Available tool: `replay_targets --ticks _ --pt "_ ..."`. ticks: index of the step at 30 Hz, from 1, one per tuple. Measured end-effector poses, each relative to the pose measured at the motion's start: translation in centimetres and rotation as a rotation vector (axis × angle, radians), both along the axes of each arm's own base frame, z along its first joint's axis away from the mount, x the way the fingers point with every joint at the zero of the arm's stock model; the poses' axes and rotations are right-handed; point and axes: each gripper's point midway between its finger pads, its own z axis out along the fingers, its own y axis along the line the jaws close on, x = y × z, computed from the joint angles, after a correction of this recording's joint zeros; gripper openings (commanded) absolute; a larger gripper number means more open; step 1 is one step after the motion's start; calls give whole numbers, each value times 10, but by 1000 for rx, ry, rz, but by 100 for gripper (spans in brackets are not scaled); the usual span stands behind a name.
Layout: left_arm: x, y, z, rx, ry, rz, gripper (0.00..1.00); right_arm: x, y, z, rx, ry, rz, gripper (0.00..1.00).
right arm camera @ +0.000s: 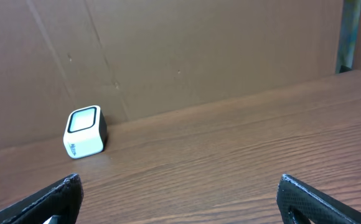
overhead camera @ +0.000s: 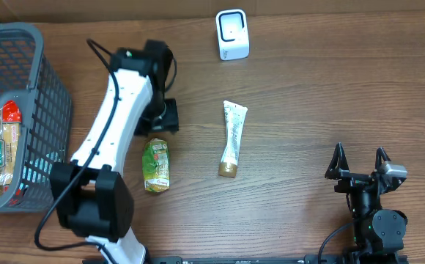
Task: Scan the item barcode
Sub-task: 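Lift the green tea pouch out and lower it beside the tube, then push the green pouch upright next to the tube, then withdraw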
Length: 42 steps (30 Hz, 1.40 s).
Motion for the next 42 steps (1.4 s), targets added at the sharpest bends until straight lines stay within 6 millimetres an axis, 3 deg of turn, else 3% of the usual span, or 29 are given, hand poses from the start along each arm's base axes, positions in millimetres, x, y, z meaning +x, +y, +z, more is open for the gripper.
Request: replay_targets --ticks 6,13,17,19,23,26,34,39,42 --pt "-24 6 -31 16 -2 35 72 0 0 0 0 0 0 100" --pt "-45 10 -86 20 19 42 69 0 0 0 0 -1 0 100" --pt "-61 13 -112 26 40 46 51 0 0 0 0 0 0 100" --pt "-64 16 -120 38 32 48 34 0 0 0 0 -1 0 100" --pt "-57 19 -121 46 -23 56 14 0 0 0 0 -1 0 100" --pt "-44 17 -117 35 -91 67 4 0 0 0 0 0 0 100" --pt "-5 -12 -112 -94 -244 29 7 0 0 0 0 -2 -1 100" --pt "27 -52 -103 -241 -380 -32 11 0 0 0 0 0 0 100" --pt "36 -75 -99 -319 -420 -70 15 0 0 0 0 0 0 100"
